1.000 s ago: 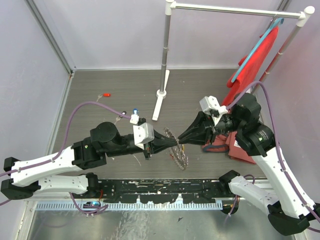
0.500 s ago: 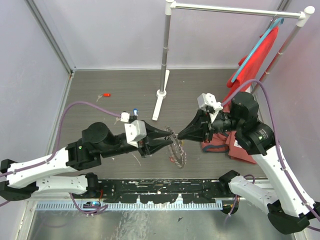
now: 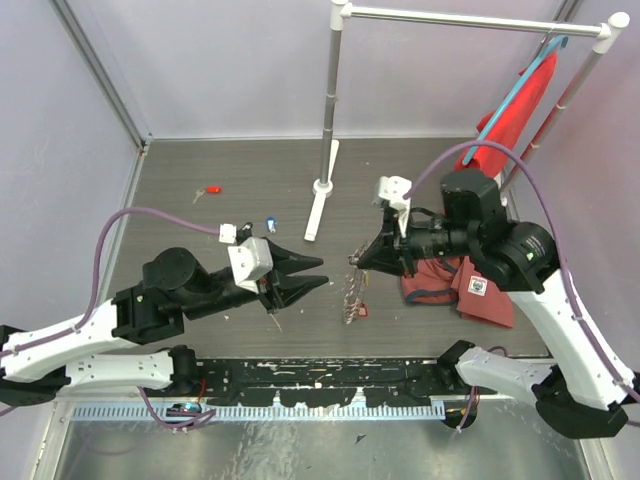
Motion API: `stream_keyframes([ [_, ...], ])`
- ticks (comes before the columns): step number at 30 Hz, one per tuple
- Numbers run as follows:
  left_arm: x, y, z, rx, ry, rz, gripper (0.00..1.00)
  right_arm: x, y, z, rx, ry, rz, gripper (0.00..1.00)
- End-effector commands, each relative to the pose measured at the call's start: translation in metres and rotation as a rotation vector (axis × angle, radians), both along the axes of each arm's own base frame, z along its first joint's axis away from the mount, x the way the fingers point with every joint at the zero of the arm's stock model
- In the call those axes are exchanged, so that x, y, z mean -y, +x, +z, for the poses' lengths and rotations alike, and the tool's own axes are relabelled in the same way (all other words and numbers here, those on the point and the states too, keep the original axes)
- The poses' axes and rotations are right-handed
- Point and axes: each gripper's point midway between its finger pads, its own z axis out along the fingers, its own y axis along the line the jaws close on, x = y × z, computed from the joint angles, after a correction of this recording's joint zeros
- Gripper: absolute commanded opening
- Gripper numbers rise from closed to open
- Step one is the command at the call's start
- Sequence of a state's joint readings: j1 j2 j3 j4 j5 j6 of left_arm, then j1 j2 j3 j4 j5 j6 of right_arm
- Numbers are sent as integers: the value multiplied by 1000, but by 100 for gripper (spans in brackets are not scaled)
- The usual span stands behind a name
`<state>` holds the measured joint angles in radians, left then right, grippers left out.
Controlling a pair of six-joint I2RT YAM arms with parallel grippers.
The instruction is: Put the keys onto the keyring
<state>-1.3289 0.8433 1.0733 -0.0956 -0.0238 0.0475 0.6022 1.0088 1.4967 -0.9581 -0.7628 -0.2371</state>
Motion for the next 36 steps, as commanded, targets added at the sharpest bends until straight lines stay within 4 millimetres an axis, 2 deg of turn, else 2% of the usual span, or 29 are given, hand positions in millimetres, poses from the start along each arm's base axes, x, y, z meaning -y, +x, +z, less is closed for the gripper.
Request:
stream_keyframes([
  [1,4,3,-24,-25,62,16,38,5,5,-12,6,-175,-117,1],
  [4,3,5,-34,-37,77,26,37,5,5,-29,-5,-340,-185,1],
  [9,-6,6,-44,-54,72,51,36,-3,-4,-36,-4,-450,-185,1],
  [16,-13,3,-50,-26,91,34,34,-26,-21,-28,27,-395,-53,1],
  [23,-4,-4,-57,-23,134,-18,36,-43,-38,-9,67,-302,67,1],
  [28,4,-6,-59,-16,160,-40,40,-48,-48,-1,65,-255,119,1],
  [36,12,-8,-58,-7,176,-65,41,-51,-52,-3,64,-247,136,1],
])
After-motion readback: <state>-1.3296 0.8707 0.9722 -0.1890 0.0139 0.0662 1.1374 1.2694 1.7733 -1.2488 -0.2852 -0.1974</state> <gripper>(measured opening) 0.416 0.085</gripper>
